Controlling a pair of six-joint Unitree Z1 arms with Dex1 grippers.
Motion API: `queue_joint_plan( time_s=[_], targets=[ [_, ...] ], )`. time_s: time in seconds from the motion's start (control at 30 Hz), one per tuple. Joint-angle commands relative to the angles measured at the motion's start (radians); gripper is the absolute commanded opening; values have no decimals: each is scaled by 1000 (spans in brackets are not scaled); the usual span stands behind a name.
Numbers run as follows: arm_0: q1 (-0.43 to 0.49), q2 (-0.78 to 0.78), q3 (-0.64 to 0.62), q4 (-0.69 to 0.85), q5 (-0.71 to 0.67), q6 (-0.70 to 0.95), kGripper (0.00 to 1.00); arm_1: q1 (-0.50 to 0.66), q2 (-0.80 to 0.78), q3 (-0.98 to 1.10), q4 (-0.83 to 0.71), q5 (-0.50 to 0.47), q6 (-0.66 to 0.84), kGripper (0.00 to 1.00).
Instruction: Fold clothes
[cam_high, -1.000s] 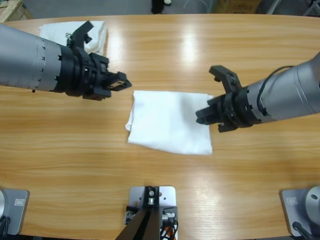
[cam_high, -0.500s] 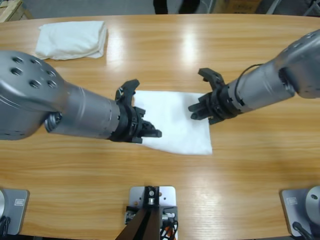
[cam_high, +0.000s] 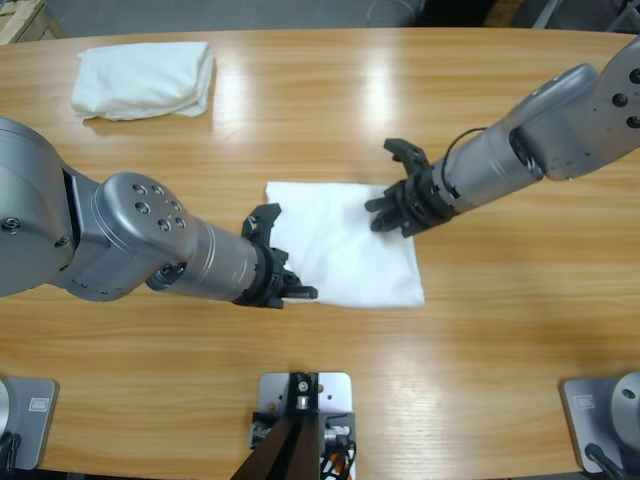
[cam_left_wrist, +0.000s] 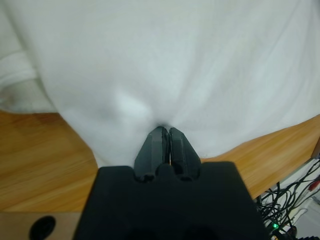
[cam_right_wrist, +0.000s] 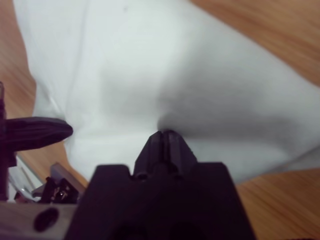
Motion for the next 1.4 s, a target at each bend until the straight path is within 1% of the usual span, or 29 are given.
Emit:
queue_joint_plan(
  time_s=[0.03, 0.17, 0.27, 0.37, 0.43, 0.57, 0.63, 0.73, 0.8, 0.9, 0.97, 1.07, 1.17, 1.27, 1.37, 1.4],
  targets=[
    [-3, 62, 85, -25, 19, -18, 0, -90, 100, 1, -32, 29, -7, 0],
    [-3, 55, 117, -39, 19, -24, 0, -126, 106, -3, -34, 12, -15, 0],
    [-2, 41, 123, -40, 19, -30, 0, -189, 97, -2, -24, 1, -44, 0],
    [1, 13, 126, -40, 19, -31, 0, -252, 5, -16, 19, 3, -65, 0],
    [11, -7, 126, -40, 26, -29, 0, -264, -83, -25, 55, 7, -71, 0],
    [27, -47, 122, -40, 33, -24, 0, -264, -248, -30, 134, 11, -63, 0],
    [31, -74, 121, -39, 35, -25, 0, -261, -321, -29, 165, 34, -44, 0],
    [52, -116, 96, -39, 35, -27, 0, -185, -406, -5, 179, 80, 4, 0],
    [76, -120, 60, -39, 34, -29, 0, -94, -427, 103, 136, 99, 40, 0],
    [103, -110, -10, -39, 30, -26, 0, 17, -424, 267, -23, 123, 107, 0],
    [116, -92, -51, -37, 23, -24, 0, 56, -407, 328, -101, 141, 121, 0],
    [119, -54, -83, -36, 19, -24, 0, 64, -361, 382, -189, 164, 127, 0],
    [123, -15, -92, -36, 19, -28, 0, 79, -297, 395, -243, 184, 127, 0],
    [139, 32, -96, -38, 14, -32, 0, 95, -207, 400, -303, 200, 131, 0],
    [163, 77, -101, -39, 12, -33, 0, 97, -87, 439, -400, 201, 131, 0],
    [172, 85, -101, -40, 12, -33, 0, 97, -64, 447, -411, 199, 131, 0]
  ],
)
